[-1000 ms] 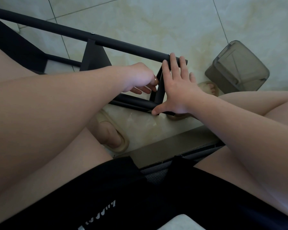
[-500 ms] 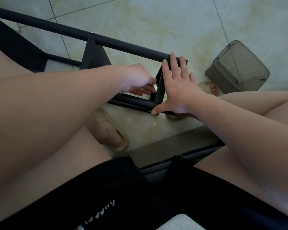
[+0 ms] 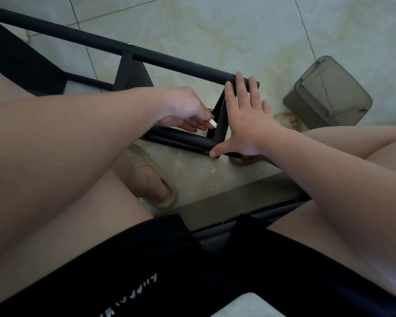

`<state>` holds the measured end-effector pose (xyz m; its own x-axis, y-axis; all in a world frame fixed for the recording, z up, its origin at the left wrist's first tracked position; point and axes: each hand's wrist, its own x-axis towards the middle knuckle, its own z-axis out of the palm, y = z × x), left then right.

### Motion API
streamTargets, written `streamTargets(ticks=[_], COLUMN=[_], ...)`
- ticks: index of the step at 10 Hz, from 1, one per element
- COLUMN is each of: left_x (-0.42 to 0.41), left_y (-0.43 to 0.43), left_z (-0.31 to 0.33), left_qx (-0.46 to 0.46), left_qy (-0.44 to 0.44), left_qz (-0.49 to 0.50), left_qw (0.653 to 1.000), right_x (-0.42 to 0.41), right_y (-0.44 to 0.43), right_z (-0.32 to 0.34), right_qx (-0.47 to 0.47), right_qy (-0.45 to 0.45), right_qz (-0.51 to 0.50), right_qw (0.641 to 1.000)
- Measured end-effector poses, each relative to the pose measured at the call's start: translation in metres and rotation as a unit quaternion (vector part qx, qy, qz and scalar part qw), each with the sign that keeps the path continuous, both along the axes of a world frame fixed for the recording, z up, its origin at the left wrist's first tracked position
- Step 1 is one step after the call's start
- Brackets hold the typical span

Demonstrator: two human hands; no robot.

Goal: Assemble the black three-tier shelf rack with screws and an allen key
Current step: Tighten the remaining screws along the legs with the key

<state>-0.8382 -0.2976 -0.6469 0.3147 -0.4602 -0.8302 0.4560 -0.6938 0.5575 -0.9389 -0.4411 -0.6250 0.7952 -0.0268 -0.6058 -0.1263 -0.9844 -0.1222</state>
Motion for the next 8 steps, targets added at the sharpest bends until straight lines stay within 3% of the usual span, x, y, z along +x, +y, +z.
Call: streamTargets(ticks=[3, 8], left_x=[0.0024, 0.0022], left_y=[0.0046, 0.0055], left_z=[-0.0017, -0.0021], left_qx=[0.006, 0.029], left_qy=[0.006, -0.143], left_qz=[-0.036, -0.232], left_qw=[0.999, 0.962], right_x=[-0.0002, 0.0000], right_y=[0.0004, 0.0016], right_z=[0.0025, 0.0019], right_qx=[0.003, 0.002], right_qy=[0.004, 0.009], right_qz=[-0.002, -0.004], right_qw=[1.000, 1.000])
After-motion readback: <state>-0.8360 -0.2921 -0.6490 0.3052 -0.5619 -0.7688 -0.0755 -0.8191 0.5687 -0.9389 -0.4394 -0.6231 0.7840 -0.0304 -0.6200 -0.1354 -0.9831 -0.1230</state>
